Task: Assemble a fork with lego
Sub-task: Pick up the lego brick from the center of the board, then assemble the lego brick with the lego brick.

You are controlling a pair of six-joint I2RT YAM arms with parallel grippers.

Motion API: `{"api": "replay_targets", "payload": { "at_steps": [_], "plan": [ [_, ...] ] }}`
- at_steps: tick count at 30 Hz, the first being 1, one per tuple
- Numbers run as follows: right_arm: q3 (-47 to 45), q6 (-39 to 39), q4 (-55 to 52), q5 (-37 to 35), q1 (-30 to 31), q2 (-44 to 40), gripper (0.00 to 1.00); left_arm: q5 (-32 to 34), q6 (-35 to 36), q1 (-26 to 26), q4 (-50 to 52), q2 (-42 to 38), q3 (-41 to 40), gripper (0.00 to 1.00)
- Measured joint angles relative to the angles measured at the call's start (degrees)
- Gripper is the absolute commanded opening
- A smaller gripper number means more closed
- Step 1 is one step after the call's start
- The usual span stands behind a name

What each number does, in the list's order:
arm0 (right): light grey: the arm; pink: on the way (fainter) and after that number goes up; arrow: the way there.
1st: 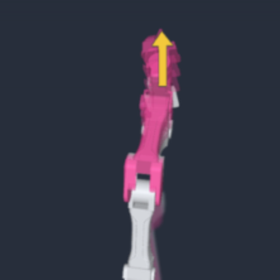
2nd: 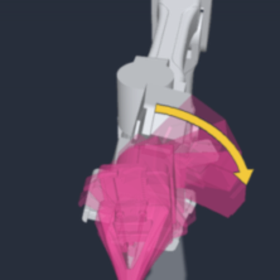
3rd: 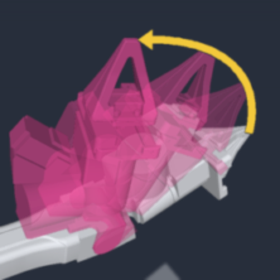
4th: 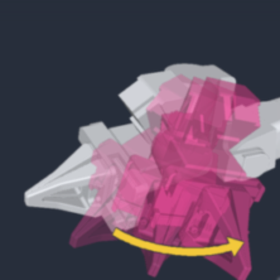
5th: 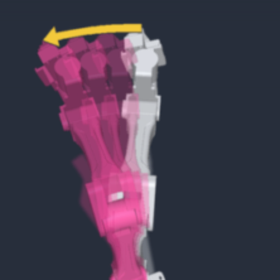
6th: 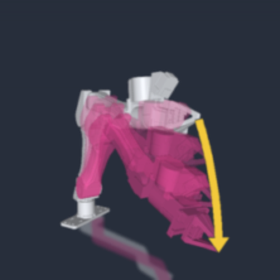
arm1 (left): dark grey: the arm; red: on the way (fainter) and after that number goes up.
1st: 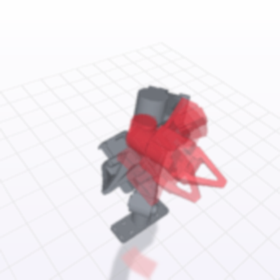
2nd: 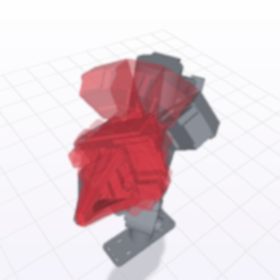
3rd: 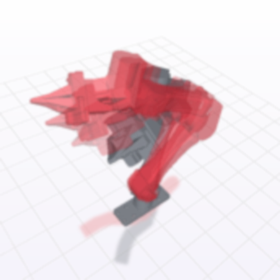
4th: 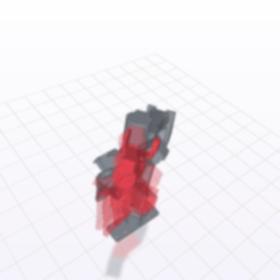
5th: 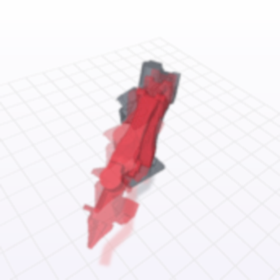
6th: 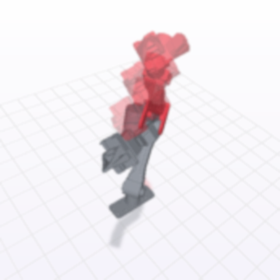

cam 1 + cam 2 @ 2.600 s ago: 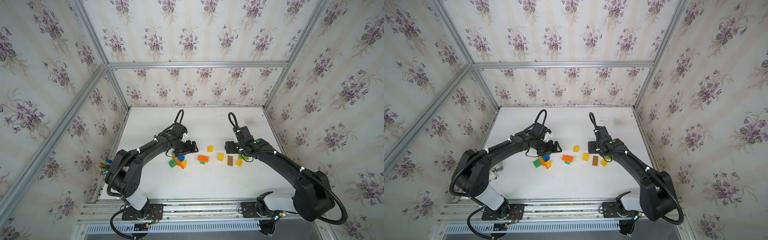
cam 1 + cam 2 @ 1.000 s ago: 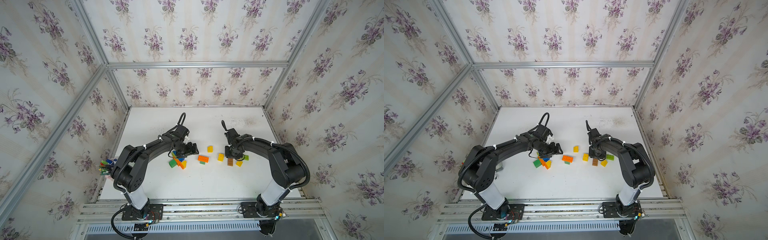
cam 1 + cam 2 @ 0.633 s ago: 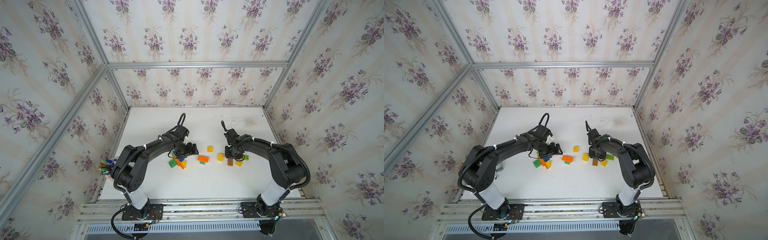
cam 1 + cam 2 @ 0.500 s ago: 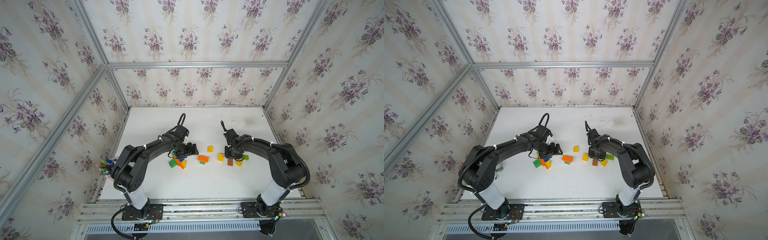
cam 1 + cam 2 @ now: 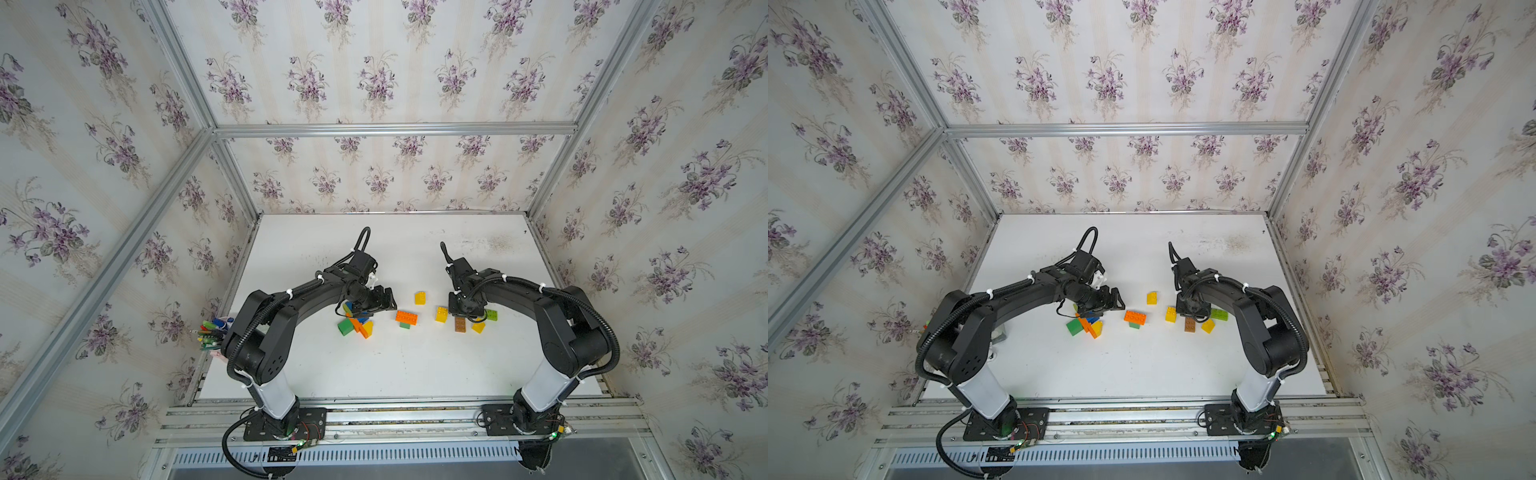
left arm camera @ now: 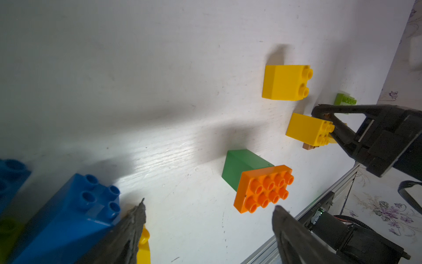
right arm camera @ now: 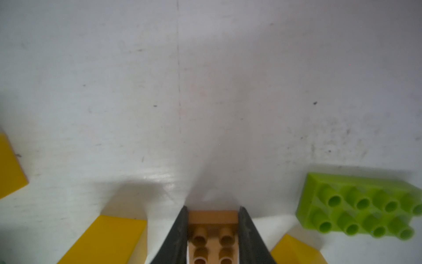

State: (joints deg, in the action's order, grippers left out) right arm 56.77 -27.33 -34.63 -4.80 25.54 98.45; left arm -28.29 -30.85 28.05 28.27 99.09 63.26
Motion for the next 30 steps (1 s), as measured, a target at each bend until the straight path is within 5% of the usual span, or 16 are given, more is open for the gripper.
{"api": "replay_targets", "payload": {
  "at_steps": [13, 30],
  "plan": [
    [3.1, 13.9, -1.9, 3.0, 0.9, -9.3, 0.24, -2.4, -0.3, 0.0, 1.3, 0.6, 2.1, 0.86],
    [7.2, 44.0, 0.0, 17.9, 14.1, -11.6, 0.2, -3.0, -1.4, -4.4, 1.9, -3.5, -0.5, 0.86]
  ]
}}
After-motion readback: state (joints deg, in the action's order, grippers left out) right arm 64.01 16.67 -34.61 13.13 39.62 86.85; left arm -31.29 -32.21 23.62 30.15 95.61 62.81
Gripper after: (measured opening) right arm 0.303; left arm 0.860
